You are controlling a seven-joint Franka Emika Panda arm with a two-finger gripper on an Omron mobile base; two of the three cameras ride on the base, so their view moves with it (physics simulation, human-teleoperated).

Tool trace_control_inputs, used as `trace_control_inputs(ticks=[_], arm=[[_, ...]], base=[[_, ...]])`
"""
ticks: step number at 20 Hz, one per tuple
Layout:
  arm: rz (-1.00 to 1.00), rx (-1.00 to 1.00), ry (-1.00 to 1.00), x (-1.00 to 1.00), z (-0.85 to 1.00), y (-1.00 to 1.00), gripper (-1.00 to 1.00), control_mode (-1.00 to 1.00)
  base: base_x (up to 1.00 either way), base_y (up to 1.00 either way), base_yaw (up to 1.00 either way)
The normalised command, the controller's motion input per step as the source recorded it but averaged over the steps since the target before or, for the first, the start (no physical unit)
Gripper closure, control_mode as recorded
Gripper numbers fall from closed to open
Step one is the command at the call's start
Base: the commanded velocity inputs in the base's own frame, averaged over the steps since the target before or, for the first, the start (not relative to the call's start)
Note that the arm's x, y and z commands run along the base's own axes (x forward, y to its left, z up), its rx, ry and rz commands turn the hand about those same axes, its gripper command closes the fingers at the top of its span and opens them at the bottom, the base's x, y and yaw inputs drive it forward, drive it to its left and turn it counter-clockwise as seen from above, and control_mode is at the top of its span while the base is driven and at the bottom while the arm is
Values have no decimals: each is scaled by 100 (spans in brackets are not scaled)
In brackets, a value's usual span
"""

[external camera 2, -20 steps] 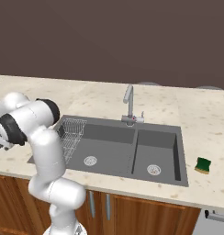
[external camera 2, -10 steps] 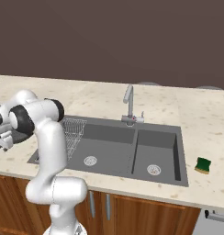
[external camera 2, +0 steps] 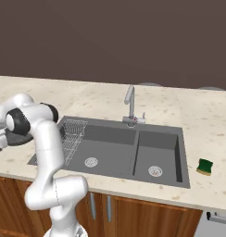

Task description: Pick the pan and sponge and place them into the sink. Then turn on the water.

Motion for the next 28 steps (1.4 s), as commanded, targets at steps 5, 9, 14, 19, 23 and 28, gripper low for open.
trace_control_inputs(ticks=[5,9,14,19,23,28], arm=[[-1,-3,4,0,-15,7,100,-100],[-5,2,1,-16,7,0,100,-100],[-14,8,4,-13,38,-22,100,-100],[-11,6,8,-14,29,-31,100,-100],[-13,6,7,-1,25,-38,100,-100],[-14,4,7,0,19,-36,100,-100]], base=[[0,0,0],[0,0,0],[0,0,0],[0,0,0],[0,0,0],[0,0,0]])
